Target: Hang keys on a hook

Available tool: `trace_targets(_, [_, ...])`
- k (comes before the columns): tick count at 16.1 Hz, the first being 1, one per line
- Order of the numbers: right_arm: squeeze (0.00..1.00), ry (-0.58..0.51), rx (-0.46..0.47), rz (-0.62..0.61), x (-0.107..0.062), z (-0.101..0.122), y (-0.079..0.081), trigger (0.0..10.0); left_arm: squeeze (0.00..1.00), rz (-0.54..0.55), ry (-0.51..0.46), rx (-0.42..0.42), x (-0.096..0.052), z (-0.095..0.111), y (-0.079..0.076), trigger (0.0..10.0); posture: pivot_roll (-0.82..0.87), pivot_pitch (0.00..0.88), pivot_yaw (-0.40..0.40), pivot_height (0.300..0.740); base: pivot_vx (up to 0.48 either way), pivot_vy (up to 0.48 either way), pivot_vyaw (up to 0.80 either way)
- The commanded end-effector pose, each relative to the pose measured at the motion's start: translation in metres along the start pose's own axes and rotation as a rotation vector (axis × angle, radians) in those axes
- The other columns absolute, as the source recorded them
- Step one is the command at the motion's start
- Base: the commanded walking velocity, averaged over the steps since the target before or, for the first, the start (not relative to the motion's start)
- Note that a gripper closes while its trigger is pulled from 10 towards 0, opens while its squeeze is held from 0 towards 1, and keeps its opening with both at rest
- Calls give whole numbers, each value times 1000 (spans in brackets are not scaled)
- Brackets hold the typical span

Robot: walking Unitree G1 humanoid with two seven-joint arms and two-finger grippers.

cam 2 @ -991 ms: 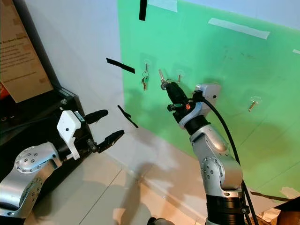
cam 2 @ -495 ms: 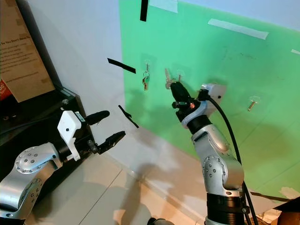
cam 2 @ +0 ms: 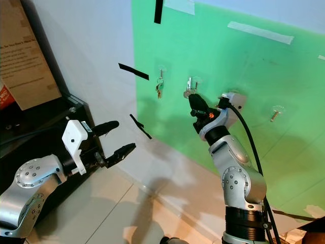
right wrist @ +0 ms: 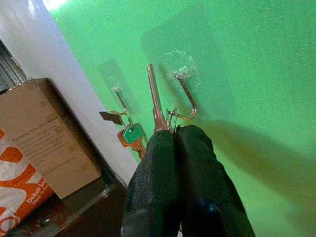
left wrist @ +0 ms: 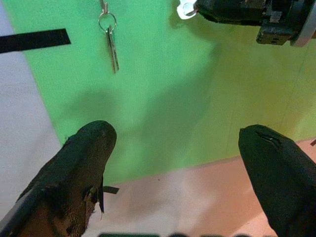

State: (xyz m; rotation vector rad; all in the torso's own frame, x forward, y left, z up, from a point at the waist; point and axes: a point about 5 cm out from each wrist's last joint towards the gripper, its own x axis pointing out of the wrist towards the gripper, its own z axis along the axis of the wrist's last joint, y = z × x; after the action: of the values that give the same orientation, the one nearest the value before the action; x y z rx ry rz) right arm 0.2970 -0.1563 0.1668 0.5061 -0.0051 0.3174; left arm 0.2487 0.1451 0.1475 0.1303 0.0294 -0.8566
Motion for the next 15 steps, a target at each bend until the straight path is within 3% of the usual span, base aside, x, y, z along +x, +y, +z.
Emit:
trace_targets(1, [0, 78, 22, -72, -4, -14, -12, 10000, 157, -20, 2, 7, 0, 3, -3, 10000, -50, 0, -23, 740, 0, 0, 0])
trace_targets(9, [0, 69, 10, -80, -2, -12, -12, 10000, 157, -19, 5, 13, 0, 3, -2, 10000, -46, 0, -24, 740, 0, 0, 0])
trace_targets(10, [525, 66, 12, -79, -2, -12, -12, 10000, 157, -18, 5, 14, 0, 3, -2, 10000, -46, 0, -24, 740, 0, 0, 0])
trace_targets(11, [961, 65, 14, -78, -2, -11, -12, 10000, 157, -18, 6, 14, 0, 3, -2, 10000, -46, 0, -24, 740, 0, 0, 0])
trace_targets(15, [1000, 67, 11, -87, -4, -12, -14, 10000, 157, -20, 7, 14, 0, 2, -2, 10000, -48, 0, -22, 740, 0, 0, 0])
